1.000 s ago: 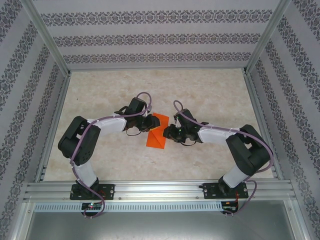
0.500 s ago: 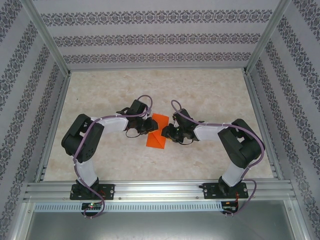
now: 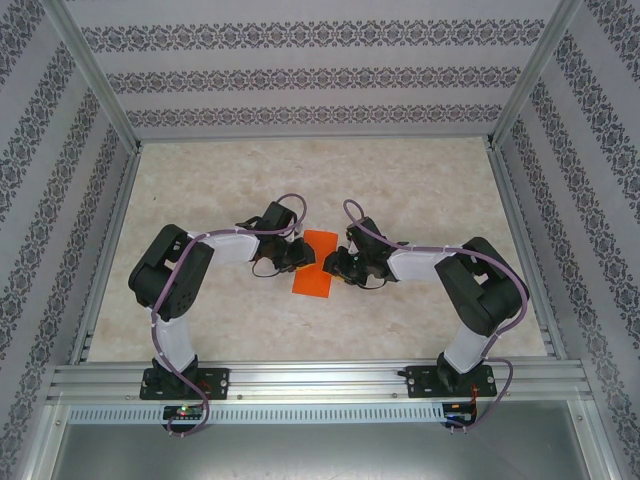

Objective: Fold a paper plane with a square sheet of paper (pick it up from the middle)
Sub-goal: Rotate the paper at the center of the table.

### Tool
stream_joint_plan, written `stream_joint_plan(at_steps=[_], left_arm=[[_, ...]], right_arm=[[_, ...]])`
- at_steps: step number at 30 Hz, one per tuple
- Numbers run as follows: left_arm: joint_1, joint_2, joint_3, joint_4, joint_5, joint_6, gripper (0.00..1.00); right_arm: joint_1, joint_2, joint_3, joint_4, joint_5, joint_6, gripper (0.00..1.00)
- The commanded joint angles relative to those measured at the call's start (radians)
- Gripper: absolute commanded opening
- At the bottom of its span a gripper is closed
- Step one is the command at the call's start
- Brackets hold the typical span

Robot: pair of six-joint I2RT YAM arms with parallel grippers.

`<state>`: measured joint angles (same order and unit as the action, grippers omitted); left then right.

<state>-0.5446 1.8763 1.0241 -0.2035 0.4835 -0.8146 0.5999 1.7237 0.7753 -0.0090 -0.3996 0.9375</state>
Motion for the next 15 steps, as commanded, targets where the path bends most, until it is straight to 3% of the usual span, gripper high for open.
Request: stream_joint_plan(at_steps=[1,15], left_arm=[[-0.002,0.017,0.018,-0.024,-0.018,0.028,0.24],[-0.002,0.009,0.013,-0.046,-0.032,0.042,0.24]], right_arm=[[0.007,0.028,0.008,0.123,0.004,0.012,0.33],[-0.020,-0.019,-0.030,0.168,0.026,0.027,0.33]])
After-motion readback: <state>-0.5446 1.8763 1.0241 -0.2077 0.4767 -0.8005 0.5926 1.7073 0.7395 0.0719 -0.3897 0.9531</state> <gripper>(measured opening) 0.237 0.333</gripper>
